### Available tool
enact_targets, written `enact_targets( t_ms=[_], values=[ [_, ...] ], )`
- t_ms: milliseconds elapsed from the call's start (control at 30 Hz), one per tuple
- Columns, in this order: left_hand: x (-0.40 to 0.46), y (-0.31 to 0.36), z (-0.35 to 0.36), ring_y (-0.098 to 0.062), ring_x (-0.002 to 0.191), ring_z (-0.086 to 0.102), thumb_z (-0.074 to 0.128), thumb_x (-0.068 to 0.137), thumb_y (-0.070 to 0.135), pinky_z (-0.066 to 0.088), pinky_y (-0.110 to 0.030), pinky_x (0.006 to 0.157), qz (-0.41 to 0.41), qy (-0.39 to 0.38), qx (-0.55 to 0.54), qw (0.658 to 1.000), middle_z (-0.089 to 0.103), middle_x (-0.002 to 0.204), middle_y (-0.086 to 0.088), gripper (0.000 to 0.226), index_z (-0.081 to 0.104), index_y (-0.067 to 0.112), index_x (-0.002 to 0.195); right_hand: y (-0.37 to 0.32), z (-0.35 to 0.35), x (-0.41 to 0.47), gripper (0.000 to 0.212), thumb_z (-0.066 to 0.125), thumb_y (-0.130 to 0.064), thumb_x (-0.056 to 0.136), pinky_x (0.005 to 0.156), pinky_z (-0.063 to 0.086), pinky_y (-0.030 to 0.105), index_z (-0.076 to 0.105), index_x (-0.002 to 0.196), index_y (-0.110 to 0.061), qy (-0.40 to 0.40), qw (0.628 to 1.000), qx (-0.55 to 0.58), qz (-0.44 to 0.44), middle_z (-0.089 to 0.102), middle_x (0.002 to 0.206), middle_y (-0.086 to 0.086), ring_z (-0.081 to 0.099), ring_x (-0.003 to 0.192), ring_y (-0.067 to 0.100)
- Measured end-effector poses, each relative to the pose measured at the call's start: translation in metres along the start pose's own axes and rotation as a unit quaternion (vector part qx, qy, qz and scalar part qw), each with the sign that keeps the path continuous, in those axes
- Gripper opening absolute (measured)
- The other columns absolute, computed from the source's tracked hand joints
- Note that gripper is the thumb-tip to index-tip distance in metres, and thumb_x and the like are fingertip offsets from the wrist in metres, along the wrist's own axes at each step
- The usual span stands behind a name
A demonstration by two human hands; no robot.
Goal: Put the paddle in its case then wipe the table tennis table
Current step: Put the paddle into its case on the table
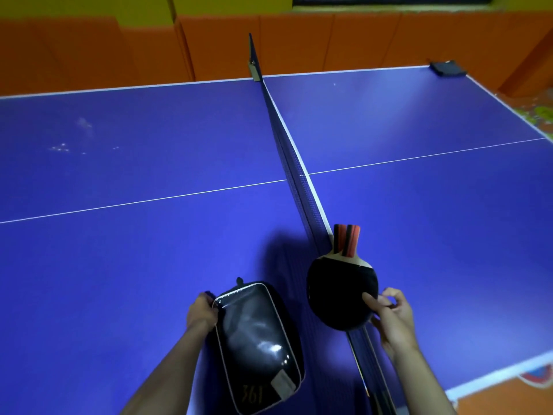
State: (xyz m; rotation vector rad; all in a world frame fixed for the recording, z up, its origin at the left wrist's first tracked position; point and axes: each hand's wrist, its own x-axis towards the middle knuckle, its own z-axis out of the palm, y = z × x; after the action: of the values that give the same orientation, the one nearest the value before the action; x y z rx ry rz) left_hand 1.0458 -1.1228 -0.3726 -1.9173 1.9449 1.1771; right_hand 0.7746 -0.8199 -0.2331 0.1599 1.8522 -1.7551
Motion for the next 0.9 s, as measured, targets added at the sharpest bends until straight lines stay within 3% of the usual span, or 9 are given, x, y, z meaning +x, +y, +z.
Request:
enact_targets(
  t_ms=[100, 167, 267, 333, 433, 533, 633, 733, 900],
  values=[
    [0.046, -0.059, 0.032, -0.034, 0.082, 0.071, 0.065, 0.074, 0.016, 0.063, -0.047, 0.076, -0.091, 0.013, -0.103, 0.99, 0.07, 0.091, -0.011, 0.019, 0.061, 0.024, 0.091, 0.0, 0.006, -0.012, 0.044, 0.069, 0.011, 0.09, 0.054, 0.038, 0.031, 0.043, 0.085, -0.025, -0.002, 1.0, 0.0, 0.0, 0.049, 0.08, 0.011, 0.049, 0.054, 0.012],
    [0.033, -0.068, 0.03, -0.033, 0.071, 0.072, 0.069, 0.066, 0.014, 0.064, -0.05, 0.068, -0.136, 0.025, -0.191, 0.972, 0.073, 0.085, -0.017, 0.024, 0.068, 0.018, 0.09, 0.0, 0.01, -0.018, 0.044, 0.069, 0.011, 0.09, 0.054, 0.037, 0.033, 0.043, 0.085, -0.025, 0.0, 1.0, -0.002, 0.001, 0.053, 0.076, 0.009, 0.048, 0.055, 0.016],
    [-0.028, -0.051, 0.011, -0.034, 0.058, 0.069, 0.07, 0.078, -0.006, 0.062, -0.055, 0.056, -0.197, 0.039, -0.319, 0.926, 0.071, 0.081, -0.025, 0.014, 0.065, -0.005, 0.09, 0.002, 0.017, -0.026, 0.044, 0.068, 0.012, 0.091, 0.046, 0.043, 0.027, 0.043, 0.085, -0.024, 0.001, 1.0, -0.008, 0.003, 0.062, 0.063, -0.001, 0.055, 0.05, 0.012],
    [-0.051, -0.054, 0.013, -0.032, 0.049, 0.065, 0.068, 0.084, -0.005, 0.06, -0.05, 0.052, -0.213, 0.002, -0.353, 0.911, 0.069, 0.073, -0.024, 0.006, 0.063, -0.009, 0.085, 0.004, 0.022, -0.032, 0.043, 0.068, 0.012, 0.09, 0.043, 0.046, 0.023, 0.044, 0.086, -0.023, 0.002, 1.0, -0.005, 0.007, 0.062, 0.061, -0.003, 0.056, 0.047, 0.01],
    [-0.073, -0.064, 0.012, -0.023, 0.048, 0.056, 0.066, 0.085, 0.017, 0.049, -0.03, 0.052, -0.171, -0.073, -0.257, 0.948, 0.064, 0.062, -0.014, 0.015, 0.063, 0.004, 0.077, 0.004, 0.029, -0.04, 0.043, 0.068, 0.013, 0.09, 0.041, 0.044, 0.022, 0.045, 0.086, -0.023, 0.005, 1.0, 0.003, 0.013, 0.06, 0.063, 0.0, 0.054, 0.046, 0.012],
    [-0.078, -0.065, 0.004, -0.027, 0.082, 0.067, 0.07, 0.071, 0.044, 0.05, -0.032, 0.068, -0.091, -0.038, -0.053, 0.994, 0.071, 0.086, -0.003, 0.032, 0.063, 0.019, 0.089, 0.006, 0.031, -0.047, 0.043, 0.068, 0.013, 0.09, 0.043, 0.046, 0.023, 0.045, 0.087, -0.023, 0.003, 1.0, 0.004, 0.012, 0.061, 0.065, 0.002, 0.056, 0.048, 0.012],
    [-0.07, -0.049, -0.004, -0.029, 0.099, 0.064, 0.075, 0.079, 0.044, 0.043, -0.033, 0.074, -0.04, 0.022, -0.037, 0.998, 0.065, 0.102, -0.003, 0.035, 0.054, 0.024, 0.098, 0.007, 0.028, -0.055, 0.042, 0.069, 0.011, 0.09, 0.048, 0.048, 0.026, 0.046, 0.088, -0.023, -0.002, 1.0, 0.012, 0.013, 0.058, 0.075, 0.01, 0.055, 0.058, 0.02],
    [-0.059, -0.036, -0.005, -0.031, 0.106, 0.064, 0.072, 0.082, 0.034, 0.045, -0.035, 0.076, -0.01, 0.023, -0.011, 1.0, 0.065, 0.113, -0.006, 0.033, 0.052, 0.023, 0.105, 0.007, 0.018, -0.062, 0.041, 0.069, 0.011, 0.09, 0.049, 0.049, 0.027, 0.045, 0.087, -0.022, 0.005, 1.0, 0.01, 0.009, 0.06, 0.071, 0.005, 0.056, 0.059, 0.02],
    [-0.049, -0.04, -0.006, -0.035, 0.1, 0.063, 0.07, 0.081, 0.022, 0.049, -0.039, 0.076, 0.028, 0.005, 0.013, 1.0, 0.065, 0.11, -0.012, 0.038, 0.042, 0.016, 0.107, 0.003, 0.002, -0.07, 0.042, 0.07, 0.012, 0.089, 0.065, 0.049, 0.036, 0.047, 0.086, -0.023, 0.017, 1.0, -0.005, -0.011, 0.064, 0.086, 0.017, 0.064, 0.059, 0.015]
  ],
)
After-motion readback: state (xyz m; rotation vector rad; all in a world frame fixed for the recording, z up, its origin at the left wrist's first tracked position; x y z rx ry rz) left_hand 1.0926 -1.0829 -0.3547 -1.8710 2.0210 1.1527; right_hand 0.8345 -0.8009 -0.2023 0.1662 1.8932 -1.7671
